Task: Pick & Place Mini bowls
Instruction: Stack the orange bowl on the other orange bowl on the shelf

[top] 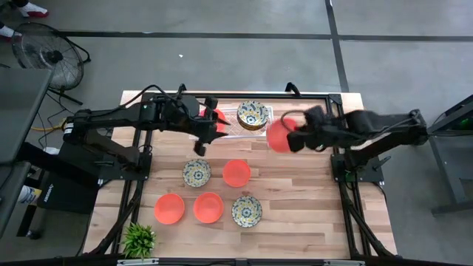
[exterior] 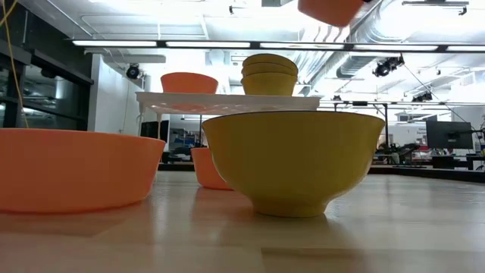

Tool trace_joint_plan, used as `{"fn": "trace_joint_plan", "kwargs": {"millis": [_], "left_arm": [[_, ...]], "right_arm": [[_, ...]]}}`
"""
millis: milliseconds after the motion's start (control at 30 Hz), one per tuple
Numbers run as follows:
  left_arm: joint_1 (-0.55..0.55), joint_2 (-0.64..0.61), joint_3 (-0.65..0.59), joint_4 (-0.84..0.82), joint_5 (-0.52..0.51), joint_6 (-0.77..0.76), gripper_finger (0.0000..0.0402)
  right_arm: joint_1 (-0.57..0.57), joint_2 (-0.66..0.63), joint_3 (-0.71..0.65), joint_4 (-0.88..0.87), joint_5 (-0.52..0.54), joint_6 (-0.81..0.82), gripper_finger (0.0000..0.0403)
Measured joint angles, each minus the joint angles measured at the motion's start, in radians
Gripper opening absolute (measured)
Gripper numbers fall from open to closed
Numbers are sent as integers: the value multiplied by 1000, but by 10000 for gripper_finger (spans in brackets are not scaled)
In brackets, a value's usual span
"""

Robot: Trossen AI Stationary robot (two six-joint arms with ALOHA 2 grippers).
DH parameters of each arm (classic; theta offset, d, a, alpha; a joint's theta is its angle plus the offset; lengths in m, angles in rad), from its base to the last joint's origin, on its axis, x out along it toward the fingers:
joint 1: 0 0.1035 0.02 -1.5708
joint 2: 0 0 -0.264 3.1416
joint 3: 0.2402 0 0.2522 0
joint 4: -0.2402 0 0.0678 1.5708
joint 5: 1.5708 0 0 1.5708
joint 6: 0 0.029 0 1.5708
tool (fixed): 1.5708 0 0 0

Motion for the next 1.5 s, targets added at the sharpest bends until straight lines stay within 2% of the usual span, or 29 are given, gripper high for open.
{"fn": "trace_joint_plan", "kwargs": {"millis": [167, 300, 600, 767, 933, 1233, 1500], "left_arm": [[0, 51, 0, 300, -1, -189, 149], [0, 82, 0, 468, -6, -224, 149], [0, 186, 1, 655, -216, -419, 149], [0, 236, 0, 807, -259, -420, 149], [0, 269, 0, 873, -309, -423, 149], [0, 271, 0, 903, -381, -435, 149], [0, 271, 0, 910, -387, -447, 149]], "right_arm": [[-32, 0, 72, 43, 224, -260, 0], [-52, 0, 68, 165, 362, -498, 0], [-96, 1, 63, 391, 574, -945, 0], [-96, 13, 63, 536, 589, -1112, 0], [-96, 42, 63, 624, 622, -1252, 0], [-83, 56, 63, 658, 617, -1271, 0], [-78, 55, 63, 768, 588, -1357, 0]]}}
